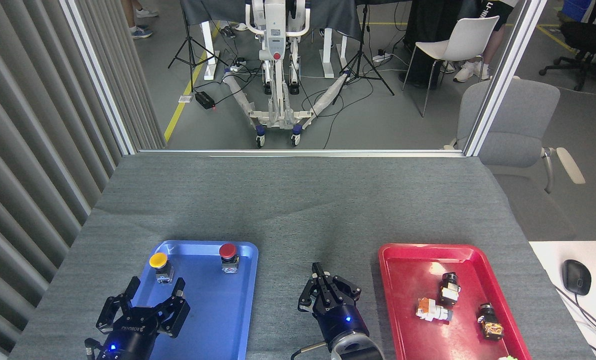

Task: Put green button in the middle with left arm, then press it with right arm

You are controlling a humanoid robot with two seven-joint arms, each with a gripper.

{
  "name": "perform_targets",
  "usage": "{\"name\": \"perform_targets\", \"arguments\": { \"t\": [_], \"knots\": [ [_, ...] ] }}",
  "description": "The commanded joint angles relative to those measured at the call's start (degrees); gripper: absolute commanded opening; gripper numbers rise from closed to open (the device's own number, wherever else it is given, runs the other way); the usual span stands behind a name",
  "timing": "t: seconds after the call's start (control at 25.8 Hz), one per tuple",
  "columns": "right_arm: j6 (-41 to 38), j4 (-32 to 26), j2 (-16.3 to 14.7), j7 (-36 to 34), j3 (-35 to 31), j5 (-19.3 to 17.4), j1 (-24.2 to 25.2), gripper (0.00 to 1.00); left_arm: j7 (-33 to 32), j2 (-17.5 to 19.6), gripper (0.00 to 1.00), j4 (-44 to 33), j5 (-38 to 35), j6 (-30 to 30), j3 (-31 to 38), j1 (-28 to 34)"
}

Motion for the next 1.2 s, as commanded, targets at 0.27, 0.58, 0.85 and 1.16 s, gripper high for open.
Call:
{"name": "perform_targets", "arguments": {
  "t": [0.27, 0.58, 0.85, 1.16],
  "knots": [
    [-0.8, -5.9, -0.9, -2.0, -6.7, -0.2, 1.1, 1.0, 0.3, 0.8, 0.99, 0.1, 0.0, -0.6, -1.1, 0.0],
    [-6.1, -13.8, -2.2, -2.4, -14.5, -3.0, 7.6, 1.0, 0.0, 0.8, 0.99, 0.6, 0.0, -2.1, -1.5, -0.3],
    [-9.9, -21.2, -3.1, -2.4, -19.1, -3.1, 16.1, 1.0, -0.6, 0.5, 0.99, 2.7, -0.9, -0.1, -16.5, -6.3],
    [-13.5, -22.5, -3.5, -2.4, -23.3, -3.0, 18.2, 1.0, -0.6, -0.9, 0.99, 4.1, -5.0, 3.3, -22.8, -8.3]
  ]
}}
